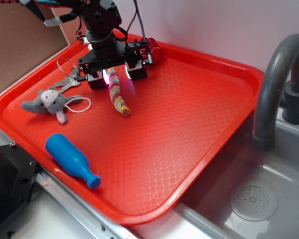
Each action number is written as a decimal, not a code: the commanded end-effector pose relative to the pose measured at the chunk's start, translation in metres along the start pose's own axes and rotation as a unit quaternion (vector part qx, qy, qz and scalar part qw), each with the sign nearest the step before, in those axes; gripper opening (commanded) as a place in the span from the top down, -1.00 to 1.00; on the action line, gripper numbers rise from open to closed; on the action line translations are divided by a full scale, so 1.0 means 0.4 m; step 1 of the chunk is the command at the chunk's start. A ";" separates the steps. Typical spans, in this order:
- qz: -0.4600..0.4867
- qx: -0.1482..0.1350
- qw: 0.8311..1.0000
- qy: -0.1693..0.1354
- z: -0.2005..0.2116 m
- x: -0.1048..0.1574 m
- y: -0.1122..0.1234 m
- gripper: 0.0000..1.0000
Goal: Grab the multicolored rope.
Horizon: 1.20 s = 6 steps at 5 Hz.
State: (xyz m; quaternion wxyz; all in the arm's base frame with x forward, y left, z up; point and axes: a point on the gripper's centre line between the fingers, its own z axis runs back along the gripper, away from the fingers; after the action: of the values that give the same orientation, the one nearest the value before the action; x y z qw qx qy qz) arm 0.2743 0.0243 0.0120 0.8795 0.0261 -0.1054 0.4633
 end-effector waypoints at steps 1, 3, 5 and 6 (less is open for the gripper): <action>-0.011 0.011 1.000 0.000 -0.003 -0.004 0.040 1.00; -0.089 -0.048 0.995 0.017 0.175 0.024 0.041 1.00; -0.285 -0.134 0.947 0.056 0.419 0.006 0.063 1.00; -0.309 -0.139 0.940 0.023 0.493 -0.001 0.095 1.00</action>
State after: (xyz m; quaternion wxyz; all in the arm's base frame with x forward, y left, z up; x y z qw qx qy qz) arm 0.2071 0.0020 0.1891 0.9799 -0.0776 -0.1063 0.1502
